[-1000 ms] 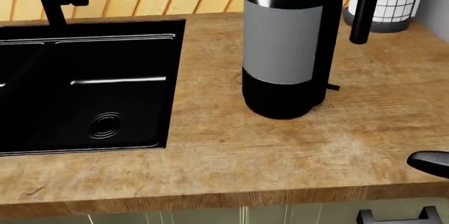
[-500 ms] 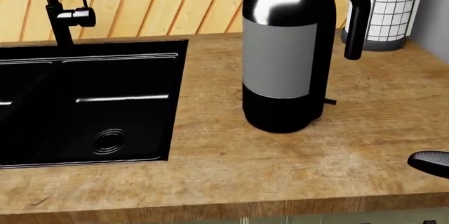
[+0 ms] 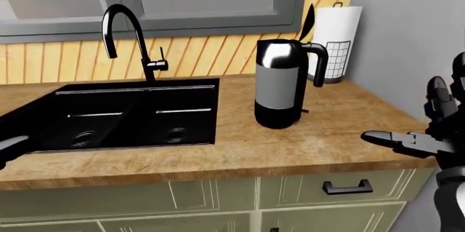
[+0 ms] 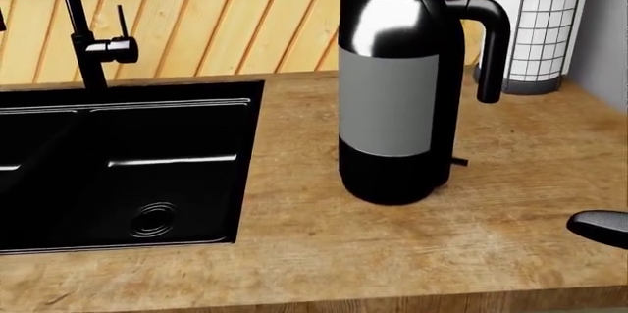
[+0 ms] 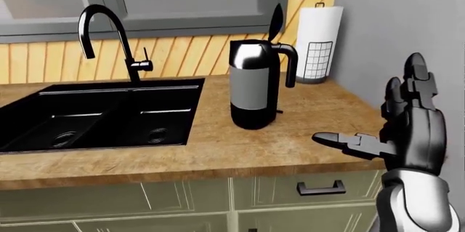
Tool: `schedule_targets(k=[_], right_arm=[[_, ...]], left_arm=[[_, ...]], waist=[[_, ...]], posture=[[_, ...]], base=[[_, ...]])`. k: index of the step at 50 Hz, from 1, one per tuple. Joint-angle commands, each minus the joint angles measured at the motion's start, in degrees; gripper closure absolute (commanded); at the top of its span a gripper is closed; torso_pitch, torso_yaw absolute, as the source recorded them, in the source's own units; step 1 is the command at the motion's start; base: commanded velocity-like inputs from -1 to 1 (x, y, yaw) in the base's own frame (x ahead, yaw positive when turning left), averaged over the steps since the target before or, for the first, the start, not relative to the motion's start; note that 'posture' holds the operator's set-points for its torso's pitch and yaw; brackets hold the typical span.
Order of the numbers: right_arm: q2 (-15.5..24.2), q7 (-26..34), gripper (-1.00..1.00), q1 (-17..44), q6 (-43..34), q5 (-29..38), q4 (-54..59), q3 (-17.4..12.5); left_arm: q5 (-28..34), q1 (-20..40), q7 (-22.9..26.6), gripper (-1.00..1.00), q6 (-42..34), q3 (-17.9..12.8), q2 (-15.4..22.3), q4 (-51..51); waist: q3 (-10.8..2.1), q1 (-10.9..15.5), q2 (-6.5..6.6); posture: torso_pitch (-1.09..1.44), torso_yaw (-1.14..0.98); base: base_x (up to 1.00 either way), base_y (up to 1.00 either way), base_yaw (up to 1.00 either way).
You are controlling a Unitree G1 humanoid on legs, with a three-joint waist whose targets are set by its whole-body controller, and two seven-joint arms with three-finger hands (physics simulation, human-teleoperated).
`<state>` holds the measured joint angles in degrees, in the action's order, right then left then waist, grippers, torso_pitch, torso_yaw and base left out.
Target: Close the lid of the electric kettle.
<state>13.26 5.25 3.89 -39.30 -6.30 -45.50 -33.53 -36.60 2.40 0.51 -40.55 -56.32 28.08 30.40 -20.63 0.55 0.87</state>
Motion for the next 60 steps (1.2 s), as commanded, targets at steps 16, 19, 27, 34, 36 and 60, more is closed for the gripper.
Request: schedule_targets(k=[16,19,27,34,36,60], right_arm=[[0.39,0.01,-1.00,1.24,1.97,0.56,-1.02,1.18],[0.31,0.03,-1.00,1.30,2.07,0.31,-0.92,0.99],[0.49,0.29,-1.00,1.20,1.19,0.93,-1.10,1.53],[0.76,0.63,-1.00,1.30,-0.51,0.59,-1.87,0.44],[1.50,1.28,-1.00,1.13,-1.23,1.03,-2.57,0.00],[11.98,12.39,-1.00,8.48,-6.83,11.00,2.86,0.39]], left_arm=[[-0.73,1.08,-0.43,-1.00,0.64,0.95,1.03,2.07],[-0.75,1.08,-0.22,-1.00,0.71,1.04,0.96,2.01],[-0.26,1.01,0.36,-1.00,1.23,0.97,1.05,1.46],[-0.63,0.85,0.45,-1.00,1.14,0.52,1.15,1.41],[-0.77,0.86,0.42,-1.00,1.04,0.62,1.16,1.58],[-0.03,1.14,0.70,-1.00,1.86,1.41,1.07,1.01]], waist=[[0.27,-0.22,0.32],[0.27,-0.25,0.32],[0.28,-0.25,0.31],[0.28,-0.25,0.28],[0.28,-0.23,0.26],[0.34,-0.38,-0.01]], posture=[[-0.55,0.00],[-0.55,0.00],[-0.55,0.00],[-0.55,0.00],[-0.55,0.00],[-0.55,0.00]], base=[[0.00,0.00,0.00],[0.00,0.00,0.00],[0.00,0.00,0.00],[0.00,0.00,0.00],[0.00,0.00,0.00],[0.00,0.00,0.00]])
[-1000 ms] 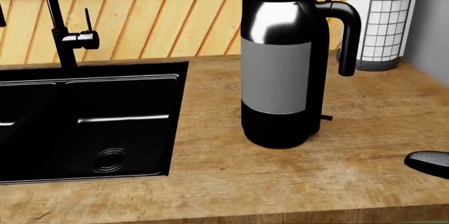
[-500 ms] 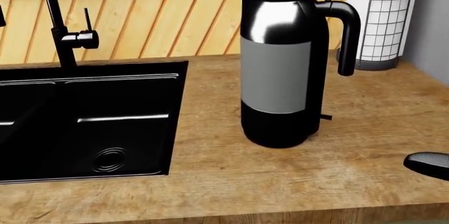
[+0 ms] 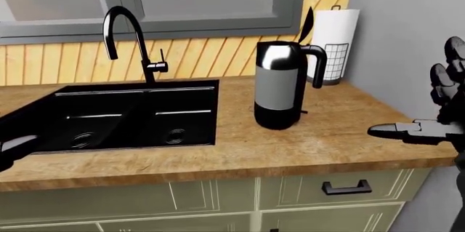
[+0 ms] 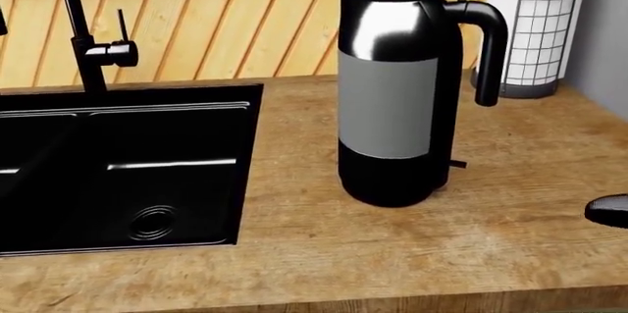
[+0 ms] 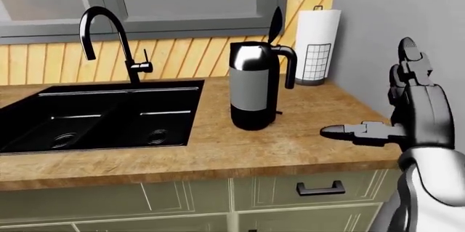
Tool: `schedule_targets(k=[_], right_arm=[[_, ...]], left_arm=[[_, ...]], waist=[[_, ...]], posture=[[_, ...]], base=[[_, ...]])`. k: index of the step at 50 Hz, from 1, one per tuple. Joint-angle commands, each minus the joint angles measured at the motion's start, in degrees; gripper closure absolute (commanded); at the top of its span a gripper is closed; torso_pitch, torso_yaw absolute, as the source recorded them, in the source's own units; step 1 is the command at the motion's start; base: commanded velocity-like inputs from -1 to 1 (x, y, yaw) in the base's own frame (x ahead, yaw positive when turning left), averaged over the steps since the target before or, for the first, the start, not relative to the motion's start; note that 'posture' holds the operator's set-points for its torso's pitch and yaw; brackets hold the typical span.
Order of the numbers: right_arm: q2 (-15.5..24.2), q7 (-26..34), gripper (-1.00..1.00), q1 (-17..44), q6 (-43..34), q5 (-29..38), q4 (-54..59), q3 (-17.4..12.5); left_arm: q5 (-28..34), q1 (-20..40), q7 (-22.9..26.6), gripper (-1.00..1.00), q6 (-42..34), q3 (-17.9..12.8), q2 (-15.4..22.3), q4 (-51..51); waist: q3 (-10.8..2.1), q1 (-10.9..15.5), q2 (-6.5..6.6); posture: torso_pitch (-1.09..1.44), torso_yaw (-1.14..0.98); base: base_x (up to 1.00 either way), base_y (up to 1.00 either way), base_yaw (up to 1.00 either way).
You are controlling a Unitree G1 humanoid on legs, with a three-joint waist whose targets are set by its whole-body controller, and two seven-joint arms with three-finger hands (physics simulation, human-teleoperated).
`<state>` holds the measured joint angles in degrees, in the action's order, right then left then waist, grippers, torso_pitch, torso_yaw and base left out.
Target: Close the lid of the electric kettle.
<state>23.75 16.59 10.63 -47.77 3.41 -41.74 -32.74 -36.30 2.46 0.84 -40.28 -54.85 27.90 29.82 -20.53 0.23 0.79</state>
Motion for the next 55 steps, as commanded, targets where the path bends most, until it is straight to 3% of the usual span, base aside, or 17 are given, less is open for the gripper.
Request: schedule_targets(k=[1,12,24,34,42,55], right_arm=[[2.20,1.86,-1.00,2.02,1.32,2.03,-0.65,-0.31],[8.57,12.10,-1.00,6.40,2.17,9.59,5.48,0.70],[17.69,21.34,-1.00,18.32,1.42,16.65,16.42,7.91],[19.17,27.48,-1.00,23.15,3.62,22.01,22.48,11.53],[17.58,30.93,-1.00,28.41,8.10,28.57,29.28,15.93],[14.41,35.47,-1.00,35.22,13.31,36.80,36.18,19.23]], left_arm=[[-0.30,1.05,0.38,-1.00,1.60,-0.06,1.21,1.56],[-0.07,0.95,0.44,-1.00,1.63,0.19,0.86,1.79],[-0.67,0.98,0.26,-1.00,0.76,-0.51,1.25,2.42],[-0.42,1.10,0.43,-1.00,1.17,-0.24,1.28,2.20],[-0.15,1.23,0.38,-1.00,1.28,0.23,1.14,2.22],[-0.21,1.12,0.33,-1.00,0.95,0.14,1.01,2.75]], waist=[[0.28,-0.04,0.08],[0.32,-0.13,0.19],[0.45,-0.55,0.44],[0.60,-0.52,0.61],[0.61,-0.72,1.15],[0.73,-0.78,1.72]], posture=[[-0.55,0.00],[-0.55,0.00],[-0.55,0.00],[-0.55,0.00],[-0.55,0.00],[-0.55,0.00]], base=[[0.00,0.00,0.00],[0.00,0.00,0.00],[0.00,0.00,0.00],[0.00,0.00,0.00],[0.00,0.00,0.00],[0.00,0.00,0.00]])
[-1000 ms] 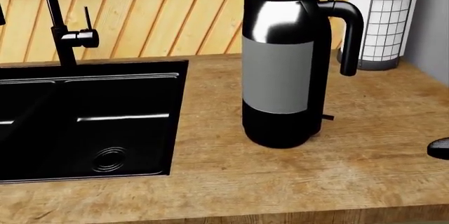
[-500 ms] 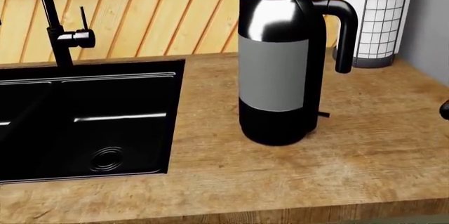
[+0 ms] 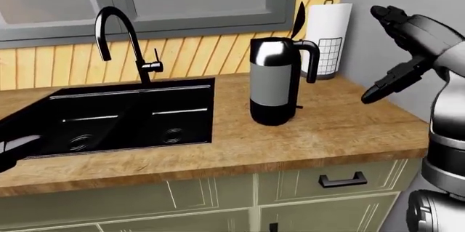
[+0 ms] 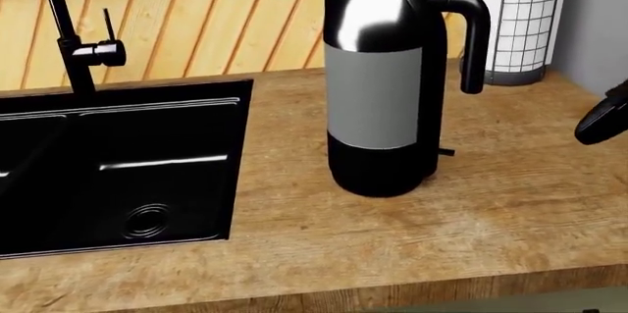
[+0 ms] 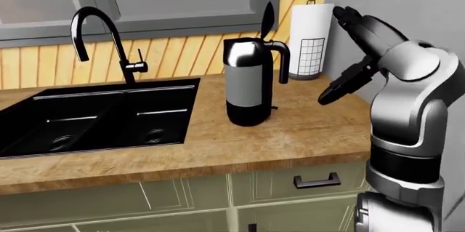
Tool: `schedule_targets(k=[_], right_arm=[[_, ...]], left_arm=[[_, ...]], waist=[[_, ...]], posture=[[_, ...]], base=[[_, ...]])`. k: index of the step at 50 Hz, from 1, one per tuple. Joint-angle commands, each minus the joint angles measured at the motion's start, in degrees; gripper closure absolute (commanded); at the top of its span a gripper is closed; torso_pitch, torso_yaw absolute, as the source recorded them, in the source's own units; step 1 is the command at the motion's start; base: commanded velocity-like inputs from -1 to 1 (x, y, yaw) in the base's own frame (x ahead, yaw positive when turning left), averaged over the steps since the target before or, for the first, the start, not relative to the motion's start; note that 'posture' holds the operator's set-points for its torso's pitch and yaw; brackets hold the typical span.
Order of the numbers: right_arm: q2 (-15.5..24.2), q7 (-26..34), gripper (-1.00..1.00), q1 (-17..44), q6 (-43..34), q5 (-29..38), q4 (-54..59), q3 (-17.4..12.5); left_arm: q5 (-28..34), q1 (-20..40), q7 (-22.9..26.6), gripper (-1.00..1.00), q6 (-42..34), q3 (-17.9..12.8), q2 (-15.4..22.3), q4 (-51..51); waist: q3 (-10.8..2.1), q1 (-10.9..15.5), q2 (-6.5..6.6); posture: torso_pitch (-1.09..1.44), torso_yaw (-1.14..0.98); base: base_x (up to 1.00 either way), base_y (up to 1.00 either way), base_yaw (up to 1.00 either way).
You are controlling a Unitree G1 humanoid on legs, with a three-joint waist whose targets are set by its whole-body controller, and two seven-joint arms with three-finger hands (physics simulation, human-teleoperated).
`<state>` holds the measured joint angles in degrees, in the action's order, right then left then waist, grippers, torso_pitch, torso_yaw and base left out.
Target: Close the lid of the electric kettle.
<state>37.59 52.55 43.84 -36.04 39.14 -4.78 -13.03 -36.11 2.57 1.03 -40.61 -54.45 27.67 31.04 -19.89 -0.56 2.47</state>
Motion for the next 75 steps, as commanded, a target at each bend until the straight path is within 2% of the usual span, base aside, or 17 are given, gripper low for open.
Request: schedule_targets(k=[1,15,33,43,58,75], right_arm=[[0.39,-0.22,-1.00,2.56,1.92,1.65,-0.21,-0.14],[-2.42,0.94,-1.00,7.30,6.07,6.96,6.41,2.24],[-3.74,-0.86,-1.00,11.22,11.29,10.41,16.33,3.68],[-5.79,-0.95,-1.00,13.36,12.28,12.98,19.36,5.00],[-7.64,-2.66,-1.00,22.59,15.20,16.04,32.34,7.47],[-9.83,-4.98,-1.00,29.76,18.14,18.81,43.59,9.53]], left_arm=[[-0.51,1.02,0.05,-1.00,1.10,-0.33,1.23,1.68],[0.05,1.12,0.23,-1.00,1.50,0.22,1.02,1.34],[-0.11,1.15,0.24,-1.00,1.66,0.02,1.11,1.23],[-0.25,1.19,0.06,-1.00,1.43,0.13,1.09,1.61],[-0.75,1.26,-0.20,-1.00,0.83,-0.07,1.31,1.99],[0.04,1.28,0.23,-1.00,1.96,0.73,0.89,1.16]], waist=[[0.09,-0.01,0.07],[0.10,-0.04,0.56],[0.08,-0.13,0.86],[0.12,-0.23,1.11],[0.18,-0.26,1.55],[0.24,-0.08,1.85]], posture=[[-0.55,0.00],[-0.55,0.00],[-0.55,0.00],[-0.55,0.00],[-0.55,0.00],[-0.55,0.00]], base=[[0.00,0.00,0.00],[0.00,0.00,0.00],[0.00,0.00,0.00],[0.00,0.00,0.00],[0.00,0.00,0.00],[0.00,0.00,0.00]])
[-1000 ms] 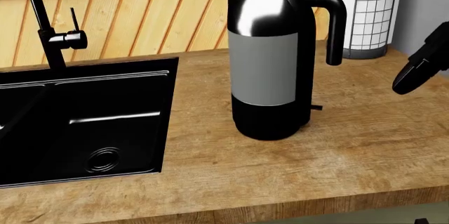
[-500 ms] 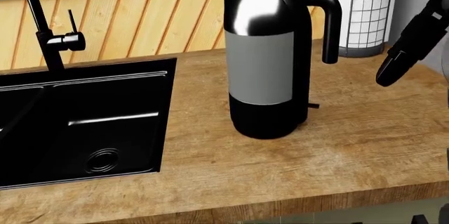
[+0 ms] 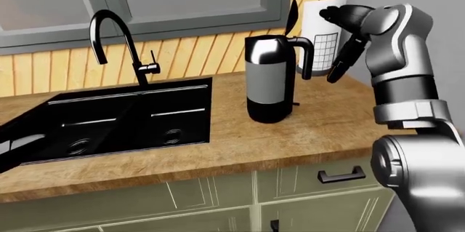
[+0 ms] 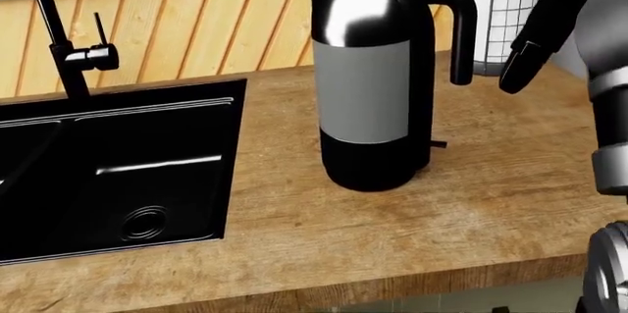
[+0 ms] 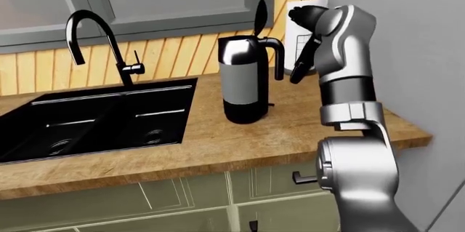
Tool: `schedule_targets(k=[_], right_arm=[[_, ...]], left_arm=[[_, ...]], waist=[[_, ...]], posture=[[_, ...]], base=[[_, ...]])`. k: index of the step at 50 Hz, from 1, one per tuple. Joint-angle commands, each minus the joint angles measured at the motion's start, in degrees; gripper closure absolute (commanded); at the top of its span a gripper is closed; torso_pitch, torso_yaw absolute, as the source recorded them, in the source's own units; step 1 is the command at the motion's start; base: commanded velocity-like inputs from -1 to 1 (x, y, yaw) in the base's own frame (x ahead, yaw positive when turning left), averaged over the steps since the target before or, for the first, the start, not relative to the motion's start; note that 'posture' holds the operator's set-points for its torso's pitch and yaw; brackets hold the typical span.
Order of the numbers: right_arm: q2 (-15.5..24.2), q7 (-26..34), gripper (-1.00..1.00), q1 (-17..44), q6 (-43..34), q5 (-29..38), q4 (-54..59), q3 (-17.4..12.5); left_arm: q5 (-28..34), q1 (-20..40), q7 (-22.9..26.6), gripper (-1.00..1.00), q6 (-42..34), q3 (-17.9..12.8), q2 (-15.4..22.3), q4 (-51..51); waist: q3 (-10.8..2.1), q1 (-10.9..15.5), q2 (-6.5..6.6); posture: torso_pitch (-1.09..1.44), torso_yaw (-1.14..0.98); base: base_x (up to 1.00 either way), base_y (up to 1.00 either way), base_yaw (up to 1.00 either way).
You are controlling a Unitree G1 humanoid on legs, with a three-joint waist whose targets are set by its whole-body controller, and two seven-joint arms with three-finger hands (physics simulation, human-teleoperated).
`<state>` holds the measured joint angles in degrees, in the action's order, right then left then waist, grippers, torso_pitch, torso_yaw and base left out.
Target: Close the lid of the electric kettle.
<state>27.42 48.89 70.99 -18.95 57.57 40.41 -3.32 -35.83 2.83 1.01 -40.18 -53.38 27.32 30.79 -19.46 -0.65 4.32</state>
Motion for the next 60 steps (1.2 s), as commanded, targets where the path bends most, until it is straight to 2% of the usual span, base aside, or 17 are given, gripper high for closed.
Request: schedule_targets(k=[1,18,35,43,60], right_arm=[[0.08,-1.62,-1.00,3.16,1.24,0.52,-0.75,-0.03],[-2.23,-3.97,-1.00,10.68,3.34,2.23,9.82,1.67],[-6.06,-7.37,-1.00,13.41,4.79,2.20,16.76,3.07],[-6.55,-8.35,-1.00,14.22,5.17,2.00,18.26,3.34],[-14.04,-8.85,-1.00,18.34,5.24,2.48,20.43,5.65]], left_arm=[[-0.29,1.02,0.19,-1.00,1.41,-0.41,1.29,1.53],[-0.56,1.27,0.00,-1.00,0.69,-0.43,1.53,2.14],[-0.90,1.26,-0.15,-1.00,0.44,-0.65,1.61,2.43],[-0.53,1.36,-0.18,-1.00,0.80,-0.18,1.52,2.19],[-1.10,1.48,-0.55,-1.00,0.55,-0.42,1.75,2.19]], waist=[[-0.19,0.01,0.03],[-0.18,0.07,0.38],[-0.09,0.14,0.79],[-0.19,0.07,0.86],[-0.26,-0.81,1.92]], posture=[[-0.55,0.00],[-0.55,0.00],[-0.55,0.00],[-0.55,0.00],[-0.55,0.00]], base=[[0.00,0.00,0.00],[0.00,0.00,0.00],[0.00,0.00,0.00],[0.00,0.00,0.00],[0.00,0.00,0.00]])
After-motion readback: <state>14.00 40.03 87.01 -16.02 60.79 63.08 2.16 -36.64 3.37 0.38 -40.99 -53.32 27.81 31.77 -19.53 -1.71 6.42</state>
